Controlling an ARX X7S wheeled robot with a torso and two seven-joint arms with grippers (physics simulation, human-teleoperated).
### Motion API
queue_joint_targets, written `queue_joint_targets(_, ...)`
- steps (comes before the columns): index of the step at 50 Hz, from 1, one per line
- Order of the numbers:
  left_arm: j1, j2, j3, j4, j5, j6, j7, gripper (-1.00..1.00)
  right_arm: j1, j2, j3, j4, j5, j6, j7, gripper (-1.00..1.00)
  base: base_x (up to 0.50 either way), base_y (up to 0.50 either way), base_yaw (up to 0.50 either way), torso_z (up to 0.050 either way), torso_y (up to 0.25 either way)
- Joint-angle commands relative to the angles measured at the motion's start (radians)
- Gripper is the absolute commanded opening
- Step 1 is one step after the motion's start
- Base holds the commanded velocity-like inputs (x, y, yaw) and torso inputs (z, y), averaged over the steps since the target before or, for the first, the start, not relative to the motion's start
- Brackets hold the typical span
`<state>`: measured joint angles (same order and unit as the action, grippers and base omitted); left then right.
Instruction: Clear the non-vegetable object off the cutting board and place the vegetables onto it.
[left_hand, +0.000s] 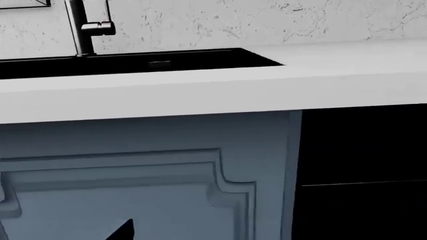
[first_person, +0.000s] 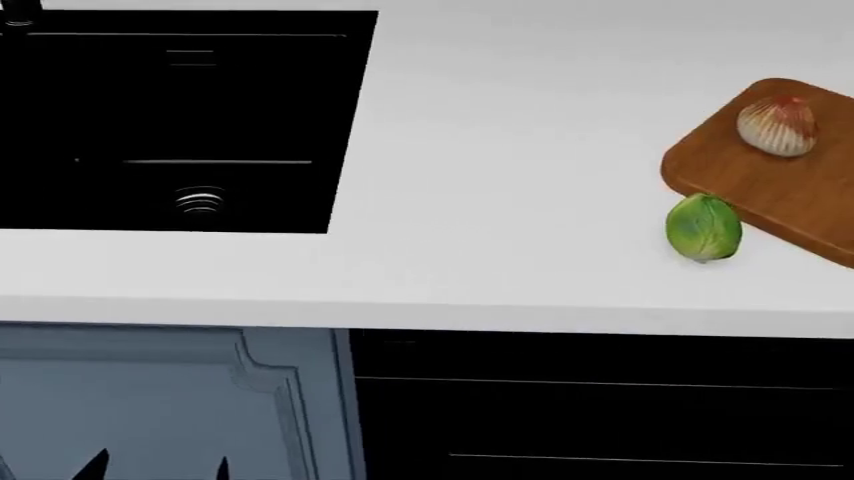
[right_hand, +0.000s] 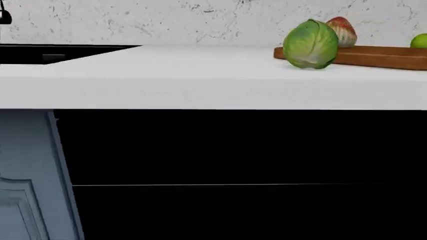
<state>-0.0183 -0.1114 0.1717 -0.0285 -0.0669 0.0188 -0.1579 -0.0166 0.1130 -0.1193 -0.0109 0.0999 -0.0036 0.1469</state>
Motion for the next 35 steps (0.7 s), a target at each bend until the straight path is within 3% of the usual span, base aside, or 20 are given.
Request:
queue_joint_targets(1, 0.006, 0.007, -0.022, 0.015, -0.008, 0.002, 0.015, 1.0, 0.011, -0.008, 0.002, 0.004, -0.01, 0.005, -0.016, 1.0, 0.0, -0.5, 0.0, 0.0, 0.0)
queue_joint_targets(35, 0.002, -0.022, 0.014, 0.014, -0.029, 0.009, -0.015, 1.0, 0.017, 0.02, -0.034, 0.008, 0.019, 0.002, 0.01, 1.0, 0.0, -0.5, 0.0, 0.0, 0.0)
